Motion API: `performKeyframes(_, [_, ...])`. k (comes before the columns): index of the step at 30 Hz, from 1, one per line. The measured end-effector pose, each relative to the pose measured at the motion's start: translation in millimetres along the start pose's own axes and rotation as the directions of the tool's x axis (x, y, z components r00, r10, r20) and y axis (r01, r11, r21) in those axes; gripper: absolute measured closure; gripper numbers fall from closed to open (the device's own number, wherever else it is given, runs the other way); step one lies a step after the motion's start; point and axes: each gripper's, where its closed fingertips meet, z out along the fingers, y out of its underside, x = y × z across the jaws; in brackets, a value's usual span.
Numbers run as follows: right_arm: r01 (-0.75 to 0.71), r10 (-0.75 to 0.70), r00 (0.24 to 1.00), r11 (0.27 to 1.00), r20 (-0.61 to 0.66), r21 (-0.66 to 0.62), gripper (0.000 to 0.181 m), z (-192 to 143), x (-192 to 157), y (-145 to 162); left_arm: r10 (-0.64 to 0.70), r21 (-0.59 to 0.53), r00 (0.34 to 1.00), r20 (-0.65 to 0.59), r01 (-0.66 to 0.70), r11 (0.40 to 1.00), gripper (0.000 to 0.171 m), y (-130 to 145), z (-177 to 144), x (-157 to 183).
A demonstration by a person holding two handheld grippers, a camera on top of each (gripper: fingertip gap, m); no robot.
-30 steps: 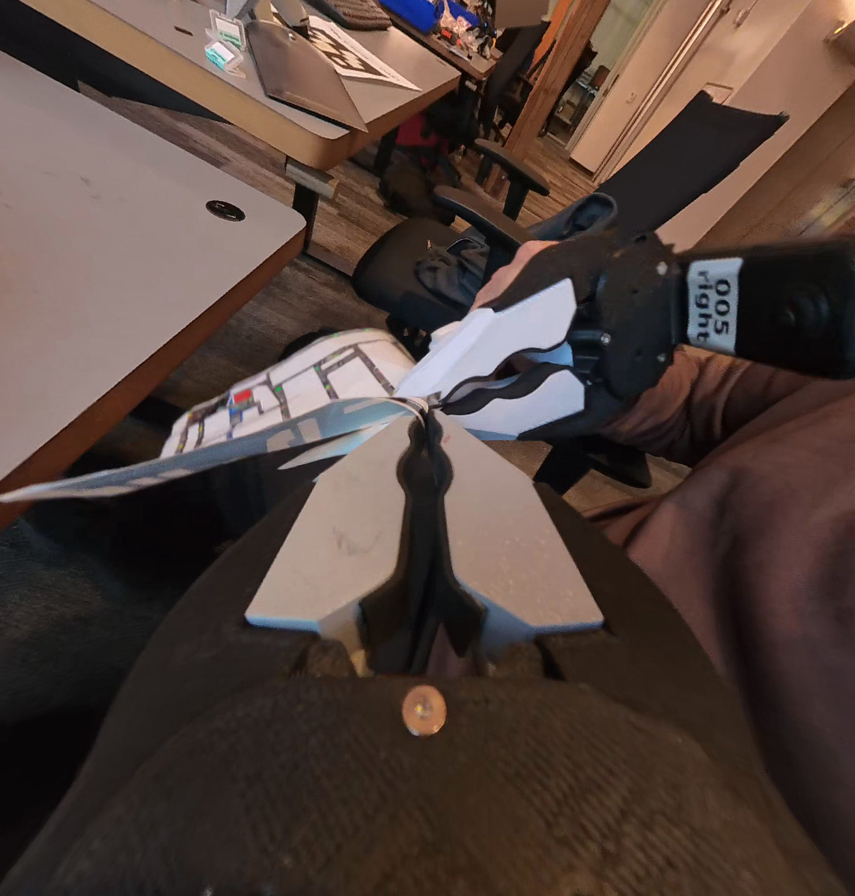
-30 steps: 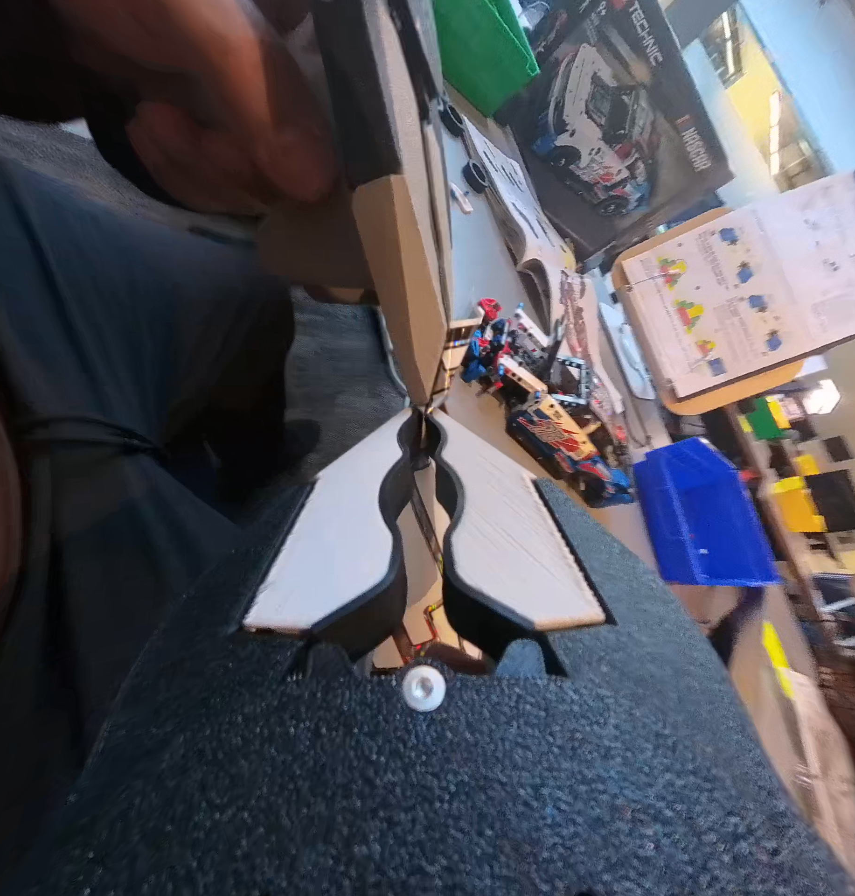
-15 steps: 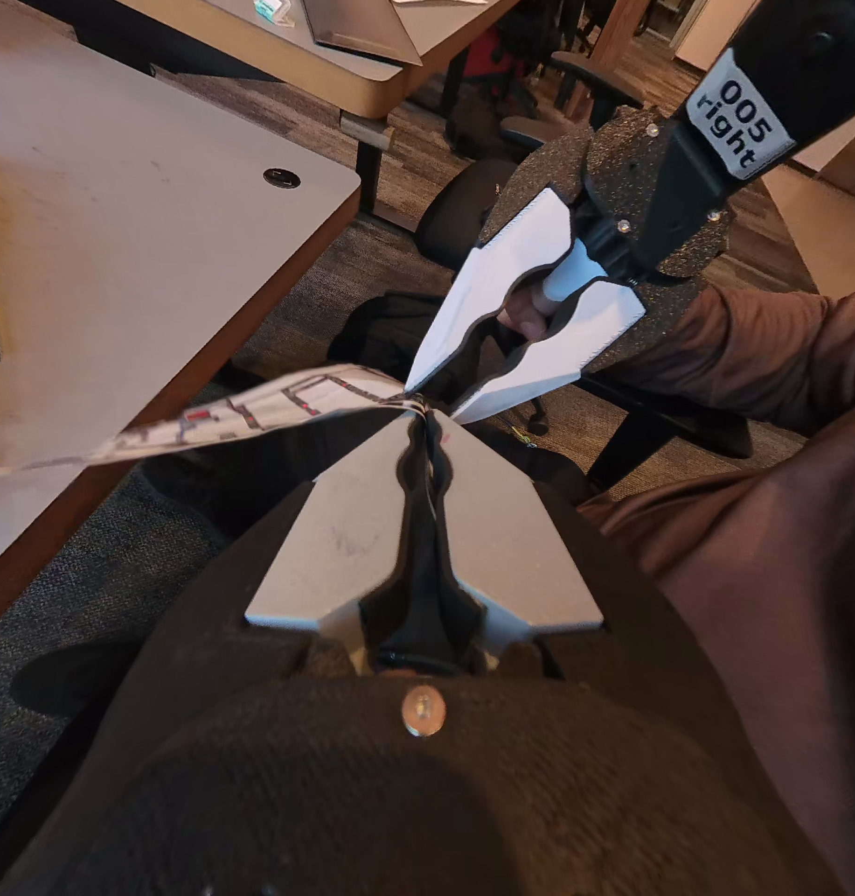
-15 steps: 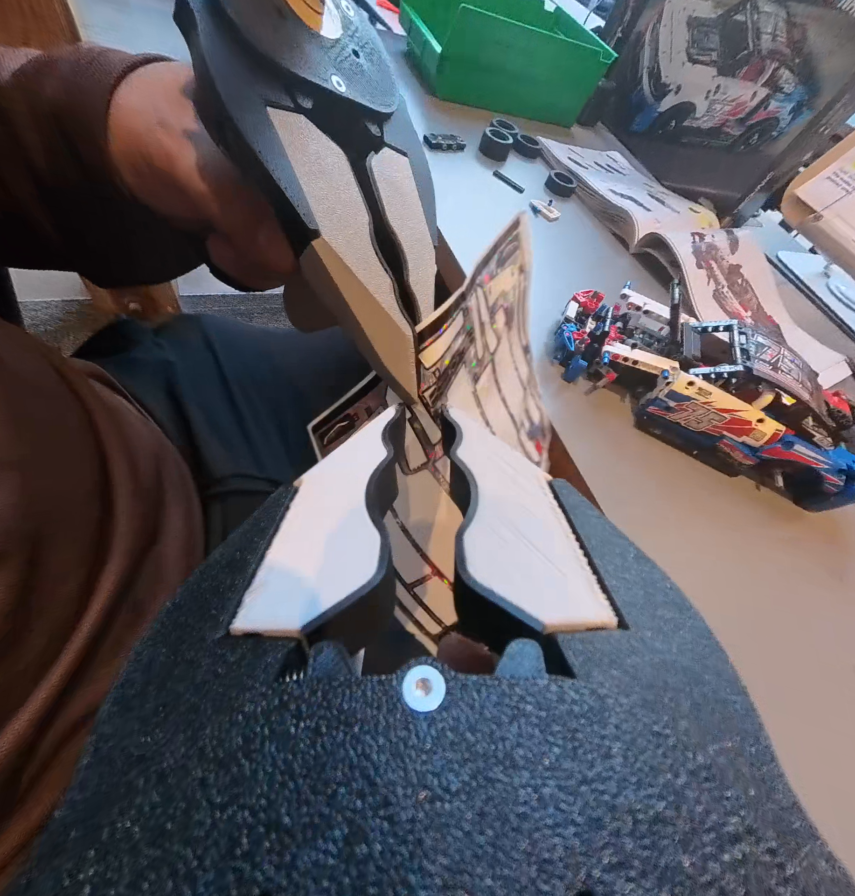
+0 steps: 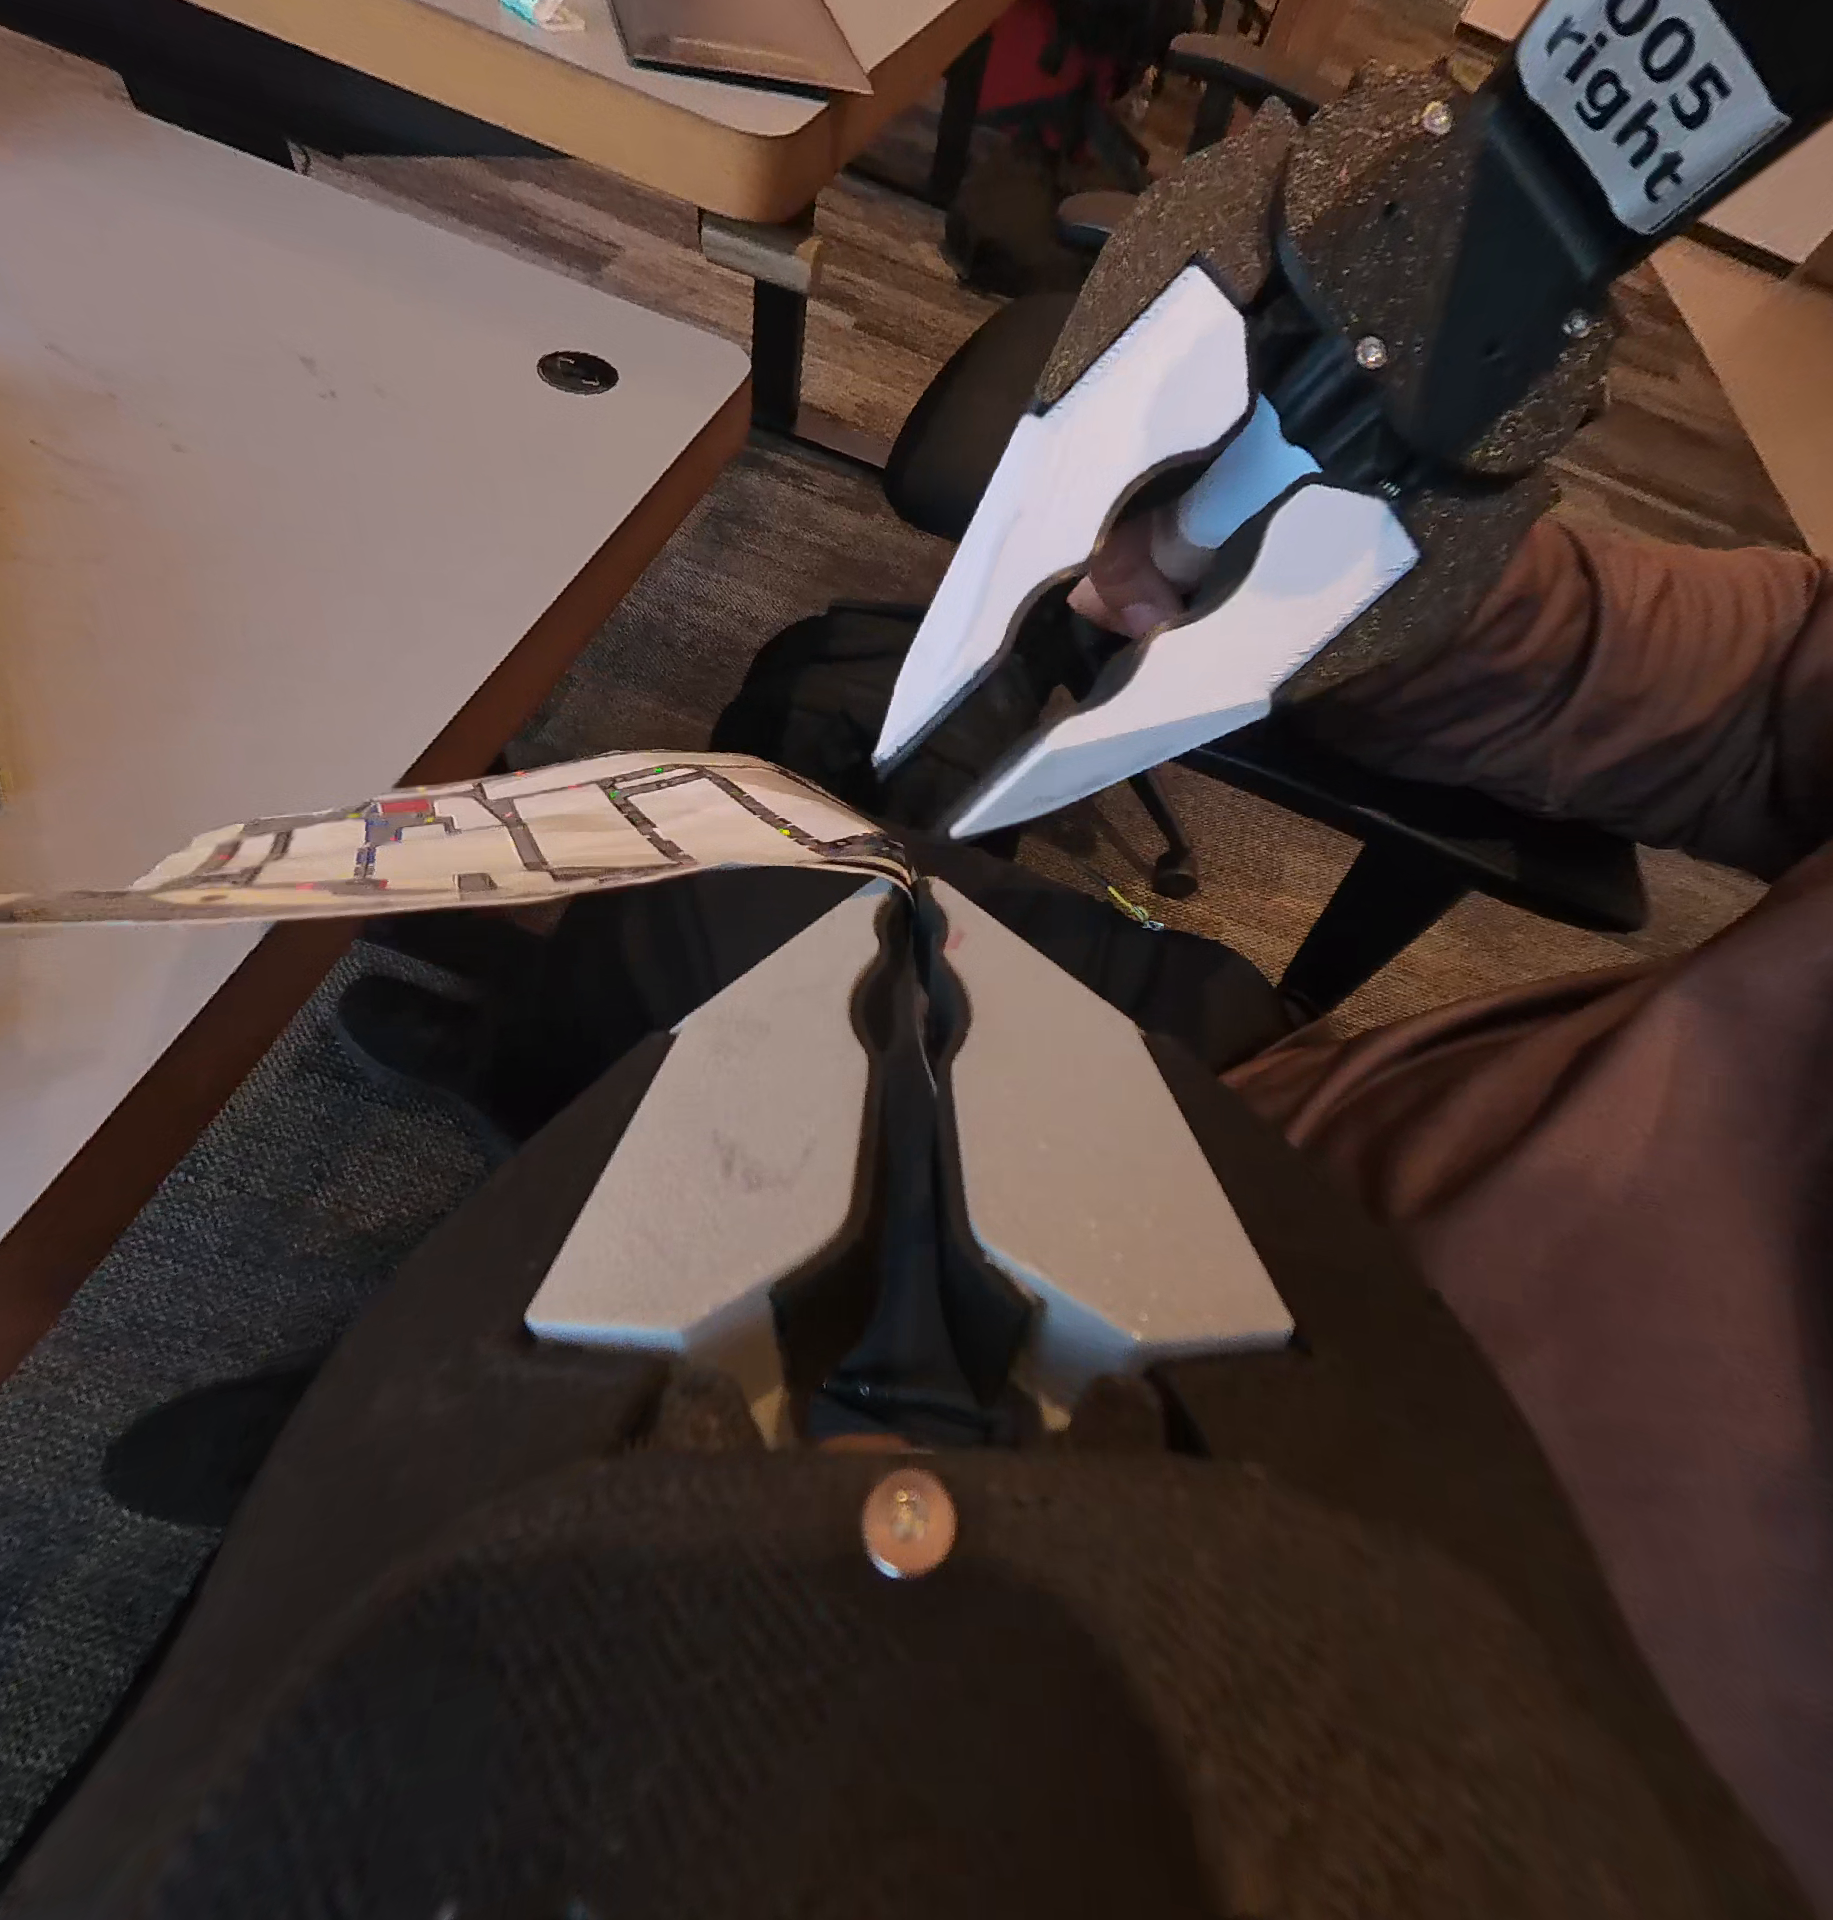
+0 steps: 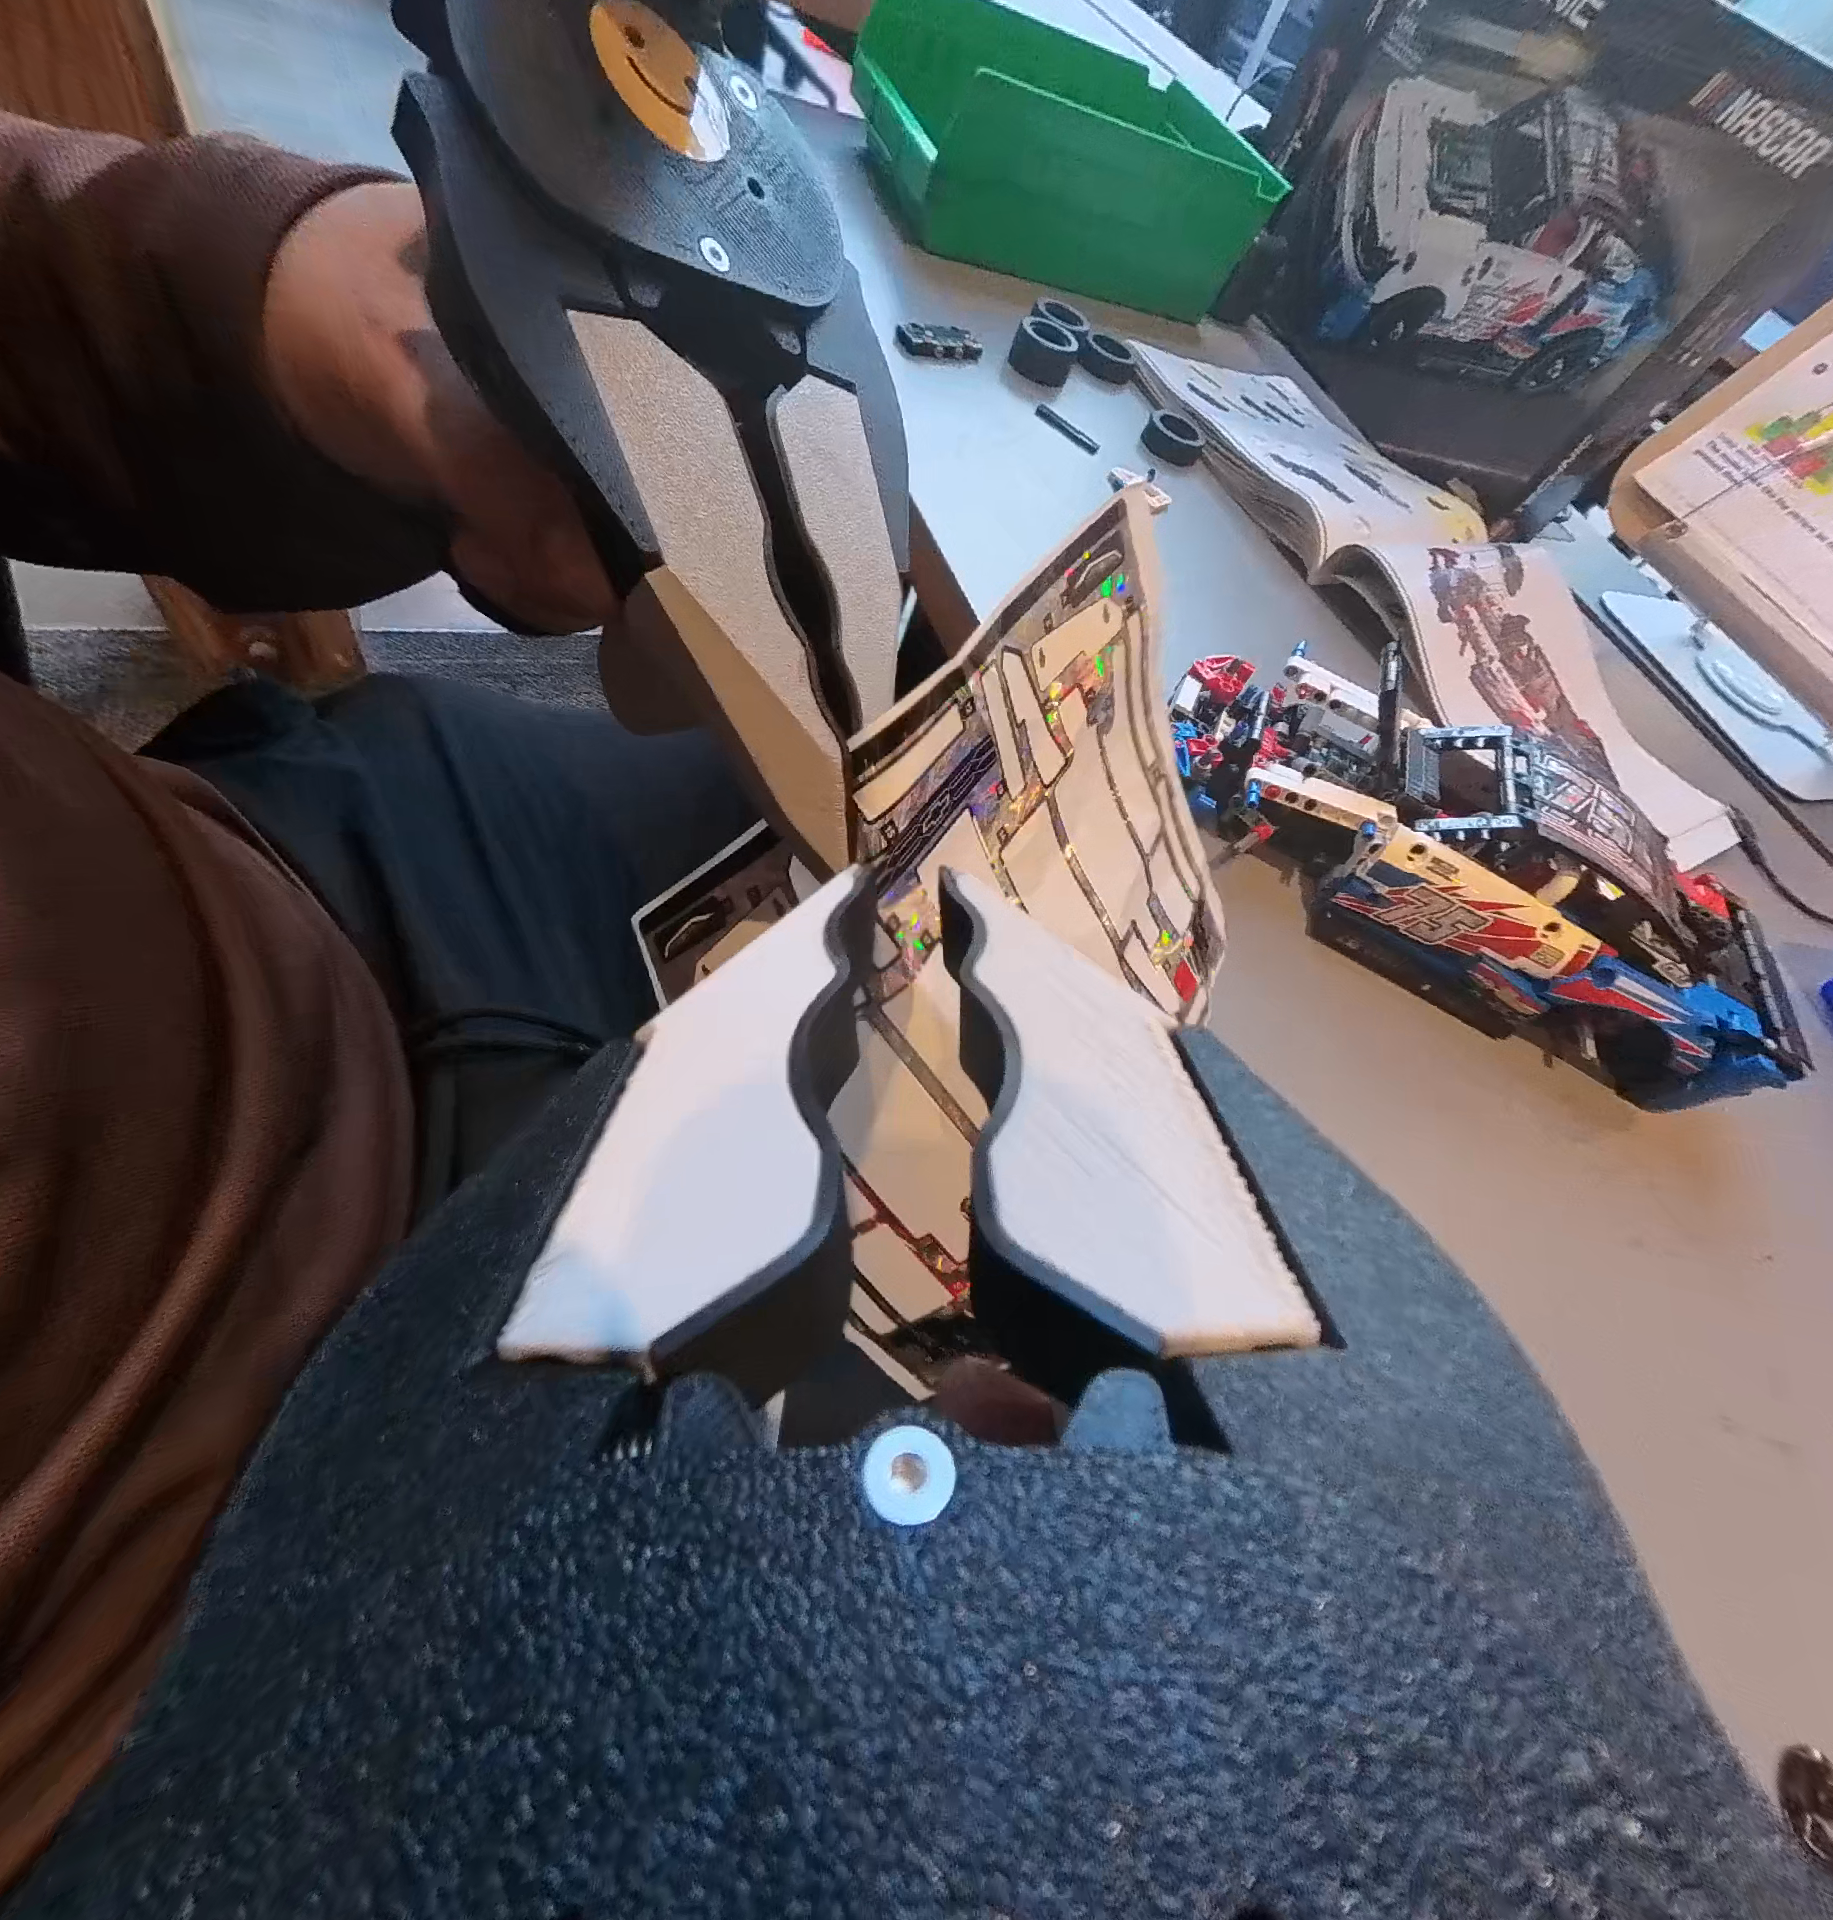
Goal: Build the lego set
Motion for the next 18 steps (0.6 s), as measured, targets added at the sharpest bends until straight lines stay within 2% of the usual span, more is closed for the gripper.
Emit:
performKeyframes(7, [0.040,-0.040,0.999,0.999,0.008,-0.029,0.168,3.3,-5.2,5.1,-0.004,0.000,1.000,0.001,0.004,1.000,0.171,0.0,1.2,0.6])
performKeyframes(18, [-0.005,0.005,1.000,1.000,0.028,-0.013,0.169,3.1,-4.2,5.7,0.000,-0.003,1.000,-0.013,0.000,1.000,0.171,0.6,1.6,3.1])
